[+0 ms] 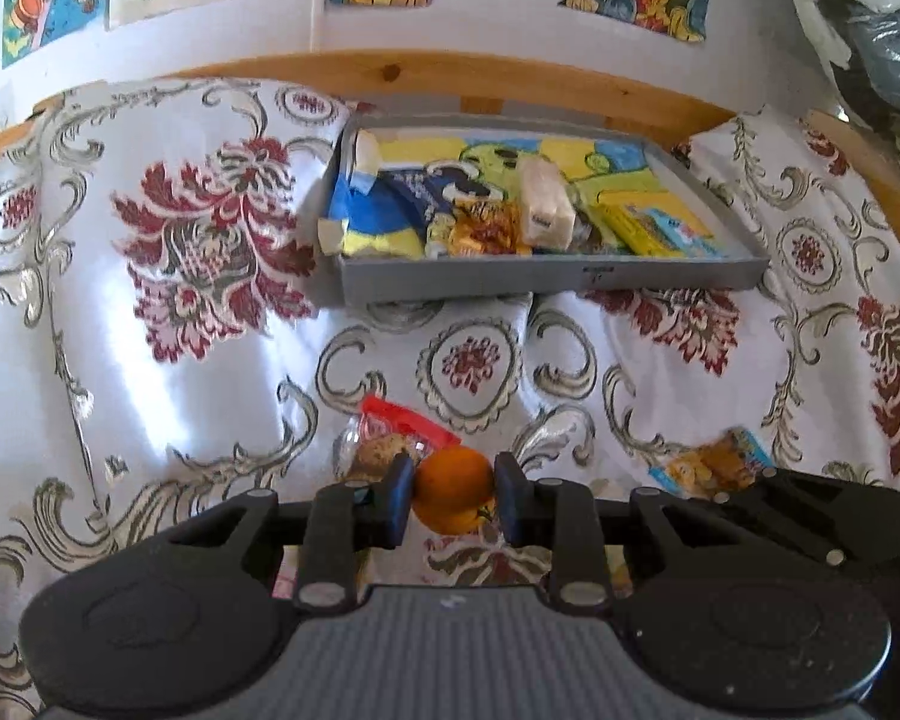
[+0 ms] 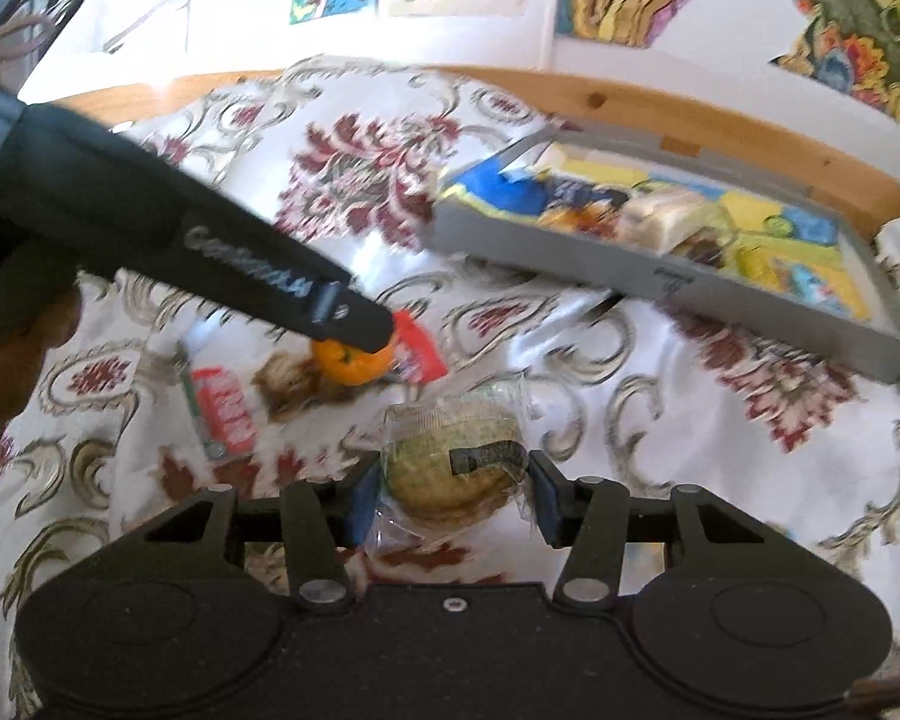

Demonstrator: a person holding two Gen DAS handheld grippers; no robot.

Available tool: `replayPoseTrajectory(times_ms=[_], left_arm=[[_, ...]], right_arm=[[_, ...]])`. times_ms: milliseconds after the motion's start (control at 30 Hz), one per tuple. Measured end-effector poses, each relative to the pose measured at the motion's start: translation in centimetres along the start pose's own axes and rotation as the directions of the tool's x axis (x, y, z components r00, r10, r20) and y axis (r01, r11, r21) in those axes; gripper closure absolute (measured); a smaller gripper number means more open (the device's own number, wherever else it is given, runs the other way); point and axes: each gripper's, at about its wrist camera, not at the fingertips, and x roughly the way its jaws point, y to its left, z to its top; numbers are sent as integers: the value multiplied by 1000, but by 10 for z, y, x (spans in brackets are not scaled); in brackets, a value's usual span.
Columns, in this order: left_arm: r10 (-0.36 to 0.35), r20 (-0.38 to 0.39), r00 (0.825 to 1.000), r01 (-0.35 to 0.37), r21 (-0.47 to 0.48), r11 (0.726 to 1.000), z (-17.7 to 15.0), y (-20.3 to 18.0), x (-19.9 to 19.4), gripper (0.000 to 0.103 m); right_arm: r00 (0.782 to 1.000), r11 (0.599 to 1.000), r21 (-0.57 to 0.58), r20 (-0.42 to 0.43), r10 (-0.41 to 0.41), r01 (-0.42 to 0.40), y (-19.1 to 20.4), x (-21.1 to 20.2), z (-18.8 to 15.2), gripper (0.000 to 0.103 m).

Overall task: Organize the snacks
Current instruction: 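Lift the orange and round cake and carry them over the grey tray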

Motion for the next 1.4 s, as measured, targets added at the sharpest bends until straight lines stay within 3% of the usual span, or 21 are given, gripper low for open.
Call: replayPoseTrajectory(times_ms=[267, 467, 833, 1033, 1167, 1400], left_arm=[[1, 55, 999, -2, 13, 1000, 21, -13, -1, 72], [-8, 112, 994, 4, 40, 999, 54, -22, 8, 72], [-64, 194, 979, 47, 92, 995, 123, -56, 54, 72], [-103, 197, 975, 78, 128, 989, 145, -87, 93, 72], [-122, 190, 974, 95, 147, 985, 148, -106, 116, 72], [-124, 164, 979, 101, 139, 985, 143, -117, 143, 72]], right_arm=[[995, 996, 46, 61, -76, 73, -31, -4, 14, 51], [978, 985, 87, 137, -157, 146, -67, -6, 29, 51], [917, 936, 182, 213, -338, 302, -147, 10, 52, 51], [881, 897, 254, 220, -419, 363, -193, 19, 52, 51], [873, 887, 267, 216, -437, 378, -211, 29, 49, 51], [878, 889, 259, 204, -432, 378, -220, 43, 42, 50]])
